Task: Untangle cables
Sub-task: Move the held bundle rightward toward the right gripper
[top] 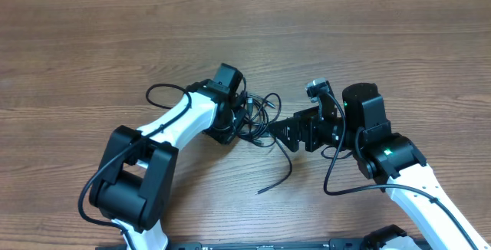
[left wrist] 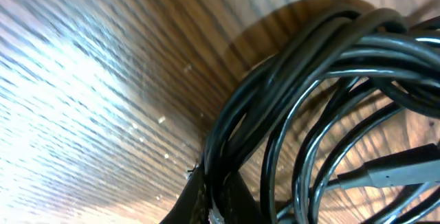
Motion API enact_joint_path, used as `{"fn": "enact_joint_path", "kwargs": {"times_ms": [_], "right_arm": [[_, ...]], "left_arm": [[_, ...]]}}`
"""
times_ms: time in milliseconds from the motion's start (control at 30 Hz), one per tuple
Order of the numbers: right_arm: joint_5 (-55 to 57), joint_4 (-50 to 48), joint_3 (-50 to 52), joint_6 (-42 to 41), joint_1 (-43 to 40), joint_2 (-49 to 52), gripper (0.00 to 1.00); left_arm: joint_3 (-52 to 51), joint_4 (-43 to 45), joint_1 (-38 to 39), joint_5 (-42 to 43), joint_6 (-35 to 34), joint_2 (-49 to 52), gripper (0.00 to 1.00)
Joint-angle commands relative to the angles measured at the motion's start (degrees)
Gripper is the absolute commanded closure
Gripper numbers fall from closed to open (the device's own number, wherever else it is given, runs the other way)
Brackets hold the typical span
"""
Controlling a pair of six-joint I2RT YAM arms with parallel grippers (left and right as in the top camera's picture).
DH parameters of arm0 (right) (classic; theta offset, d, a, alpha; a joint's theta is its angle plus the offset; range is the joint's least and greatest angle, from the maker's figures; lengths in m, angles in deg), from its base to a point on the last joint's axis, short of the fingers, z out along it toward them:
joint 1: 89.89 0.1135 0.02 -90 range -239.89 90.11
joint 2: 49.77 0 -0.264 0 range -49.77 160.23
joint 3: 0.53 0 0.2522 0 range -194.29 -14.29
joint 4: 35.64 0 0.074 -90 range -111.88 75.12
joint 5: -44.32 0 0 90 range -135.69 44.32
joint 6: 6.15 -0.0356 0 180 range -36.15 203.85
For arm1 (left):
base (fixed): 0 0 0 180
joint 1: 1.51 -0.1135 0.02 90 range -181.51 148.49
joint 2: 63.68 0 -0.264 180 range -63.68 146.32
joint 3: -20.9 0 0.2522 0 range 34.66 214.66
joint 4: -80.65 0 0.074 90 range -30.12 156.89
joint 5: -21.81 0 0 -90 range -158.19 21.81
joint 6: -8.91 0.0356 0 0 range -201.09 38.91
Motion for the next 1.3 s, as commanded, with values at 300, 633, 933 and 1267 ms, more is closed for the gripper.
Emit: {"fn": "enact_joint_path", "kwargs": {"times_ms": [300, 633, 933, 1267], "right_arm": [[0.57, 0.66, -0.76, 0.31, -0.07, 0.35, 0.09], [0.57, 0.68, -0.76, 0.28, -0.07, 0.50, 0.09], [1.01, 0.63, -0.76, 0.31, -0.07, 1.62, 0.09], [4.04, -0.09, -0.76, 0.50, -0.07, 2.95, 0.09]], "left_arm": [[1.70, 0.26, -4.17, 18.73, 5.90, 0.92, 0.96], [8.39, 0.24, -4.35, 26.84, 8.04, 0.92, 0.96], [15.23, 0.24, -4.37, 34.67, 8.07, 0.92, 0.96], [19.39, 0.13, -4.37, 43.54, 11.52, 0.92, 0.96]]}}
